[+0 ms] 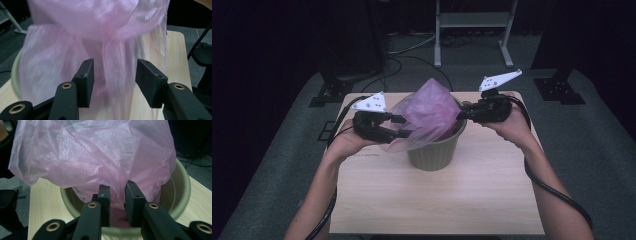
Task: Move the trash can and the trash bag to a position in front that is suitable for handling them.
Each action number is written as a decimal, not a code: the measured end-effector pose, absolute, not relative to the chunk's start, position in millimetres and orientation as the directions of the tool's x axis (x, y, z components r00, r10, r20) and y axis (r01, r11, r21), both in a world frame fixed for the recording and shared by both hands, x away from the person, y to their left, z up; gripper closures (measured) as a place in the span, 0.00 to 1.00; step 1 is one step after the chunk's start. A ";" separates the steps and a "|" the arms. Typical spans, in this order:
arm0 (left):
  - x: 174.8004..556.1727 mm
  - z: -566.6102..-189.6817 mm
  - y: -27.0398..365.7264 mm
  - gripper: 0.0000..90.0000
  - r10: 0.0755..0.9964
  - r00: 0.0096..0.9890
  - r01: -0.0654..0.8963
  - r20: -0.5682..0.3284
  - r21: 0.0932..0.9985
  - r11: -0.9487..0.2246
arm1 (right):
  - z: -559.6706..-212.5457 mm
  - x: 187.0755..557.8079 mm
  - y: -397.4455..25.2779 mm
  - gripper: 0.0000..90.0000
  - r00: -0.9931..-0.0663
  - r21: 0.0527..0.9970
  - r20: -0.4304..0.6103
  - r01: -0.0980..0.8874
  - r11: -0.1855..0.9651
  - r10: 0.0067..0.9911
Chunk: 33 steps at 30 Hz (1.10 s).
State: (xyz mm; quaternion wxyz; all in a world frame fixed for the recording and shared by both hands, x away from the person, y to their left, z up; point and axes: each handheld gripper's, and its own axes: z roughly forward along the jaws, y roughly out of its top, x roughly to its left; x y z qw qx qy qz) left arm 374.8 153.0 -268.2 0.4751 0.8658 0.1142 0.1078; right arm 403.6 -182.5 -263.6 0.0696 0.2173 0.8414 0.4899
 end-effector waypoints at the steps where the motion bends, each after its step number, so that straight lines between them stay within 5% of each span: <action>1: 376.6 -267.8 149.8 0.54 0.303 0.950 0.096 0.080 0.845 -0.526 | -262.3 404.8 -180.0 0.85 -0.899 0.855 0.097 0.294 0.427 0.427; 5: 385.0 -269.8 139.3 0.61 0.303 0.951 0.124 0.060 0.823 -0.554 | -260.9 406.1 -171.6 0.87 -0.910 0.851 0.098 0.287 0.440 0.403; 8: 388.2 -271.5 138.6 0.90 0.316 0.947 0.135 0.057 0.822 -0.553 | -261.9 406.0 -169.6 0.92 -0.911 0.843 0.105 0.294 0.450 0.398; 10: 391.1 -271.4 142.0 0.99 0.325 0.945 0.151 0.034 0.838 -0.525 | -263.8 406.3 -170.3 0.95 -0.911 0.837 0.107 0.299 0.458 0.399; 33: 395.6 -259.3 214.6 1.00 0.547 0.837 0.287 -0.016 0.864 -0.414 | -278.1 398.3 -225.8 0.99 -0.860 0.809 0.137 0.383 0.445 0.491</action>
